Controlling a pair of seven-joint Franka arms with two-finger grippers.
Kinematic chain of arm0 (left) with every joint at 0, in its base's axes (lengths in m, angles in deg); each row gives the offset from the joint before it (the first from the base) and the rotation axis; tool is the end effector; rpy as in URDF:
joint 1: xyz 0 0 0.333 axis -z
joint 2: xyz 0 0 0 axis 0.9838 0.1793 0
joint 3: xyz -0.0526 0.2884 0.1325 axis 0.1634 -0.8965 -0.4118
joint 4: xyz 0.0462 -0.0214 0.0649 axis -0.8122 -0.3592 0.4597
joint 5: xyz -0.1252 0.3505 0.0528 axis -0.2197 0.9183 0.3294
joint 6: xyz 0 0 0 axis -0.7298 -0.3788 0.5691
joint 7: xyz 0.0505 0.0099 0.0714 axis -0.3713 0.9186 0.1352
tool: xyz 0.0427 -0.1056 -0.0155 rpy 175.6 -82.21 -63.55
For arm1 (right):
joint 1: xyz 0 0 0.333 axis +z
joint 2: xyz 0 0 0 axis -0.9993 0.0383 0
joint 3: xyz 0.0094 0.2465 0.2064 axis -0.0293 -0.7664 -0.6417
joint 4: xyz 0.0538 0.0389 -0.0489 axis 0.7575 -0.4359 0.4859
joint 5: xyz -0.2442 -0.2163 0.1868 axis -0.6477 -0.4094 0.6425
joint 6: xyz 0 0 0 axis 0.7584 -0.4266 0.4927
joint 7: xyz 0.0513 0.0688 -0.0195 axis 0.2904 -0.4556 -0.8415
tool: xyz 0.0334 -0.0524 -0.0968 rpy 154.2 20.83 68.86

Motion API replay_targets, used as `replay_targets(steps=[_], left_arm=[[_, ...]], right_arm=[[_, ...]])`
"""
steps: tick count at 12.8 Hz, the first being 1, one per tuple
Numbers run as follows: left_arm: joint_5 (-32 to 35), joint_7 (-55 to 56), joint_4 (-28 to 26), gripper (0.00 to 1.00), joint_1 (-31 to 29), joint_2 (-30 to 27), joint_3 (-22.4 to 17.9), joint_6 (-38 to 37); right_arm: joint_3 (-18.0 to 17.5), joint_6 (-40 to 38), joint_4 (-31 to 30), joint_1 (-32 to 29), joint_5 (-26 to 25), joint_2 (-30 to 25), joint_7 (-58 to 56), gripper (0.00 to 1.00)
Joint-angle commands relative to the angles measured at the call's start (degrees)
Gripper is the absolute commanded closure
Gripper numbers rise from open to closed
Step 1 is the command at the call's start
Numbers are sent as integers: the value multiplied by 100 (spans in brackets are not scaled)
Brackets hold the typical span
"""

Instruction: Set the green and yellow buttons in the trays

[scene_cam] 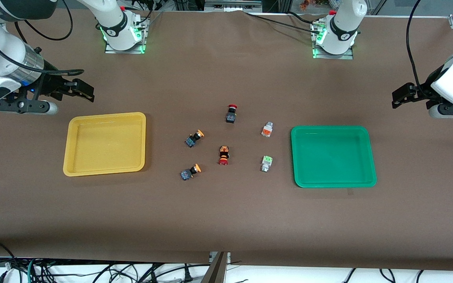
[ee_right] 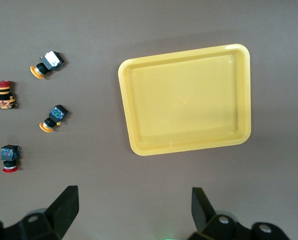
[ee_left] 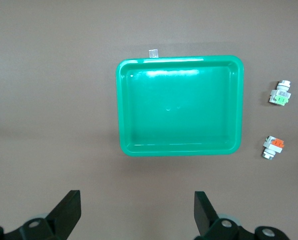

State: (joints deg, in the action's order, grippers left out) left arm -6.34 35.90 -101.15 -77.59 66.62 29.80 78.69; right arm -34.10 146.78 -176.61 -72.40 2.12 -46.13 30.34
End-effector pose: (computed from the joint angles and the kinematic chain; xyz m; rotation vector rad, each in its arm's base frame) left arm 0.5423 -0.0121 0.5756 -3.1109 0.0073 0.0908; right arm 0.5436 0.1051 0.5750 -3.1145 0.0904 0.1597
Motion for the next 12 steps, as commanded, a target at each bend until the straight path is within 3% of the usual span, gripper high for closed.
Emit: replay_targets(steps=[1, 3, 5, 9, 12], left_arm=[[-2, -22, 90, 0, 20, 21, -3, -29], [-2, -22, 90, 0, 21, 21, -3, -20], [-19, -65, 90, 0, 21, 38, -3, -12], [-63, -109, 72, 0, 56, 485, 76, -90], [-81, 22, 142, 0, 292, 1186, 584, 83]], right_arm=[[-64, -15, 74, -29, -128, 10, -65, 0], [-82, -59, 65, -3, -199, 123, -47, 0], [-82, 159, 74, 364, -120, 587, 101, 0], [-82, 2036, 222, 849, 670, 2185, 2742, 0], [-91, 3549, 924, 1270, 873, 3635, 4413, 0]])
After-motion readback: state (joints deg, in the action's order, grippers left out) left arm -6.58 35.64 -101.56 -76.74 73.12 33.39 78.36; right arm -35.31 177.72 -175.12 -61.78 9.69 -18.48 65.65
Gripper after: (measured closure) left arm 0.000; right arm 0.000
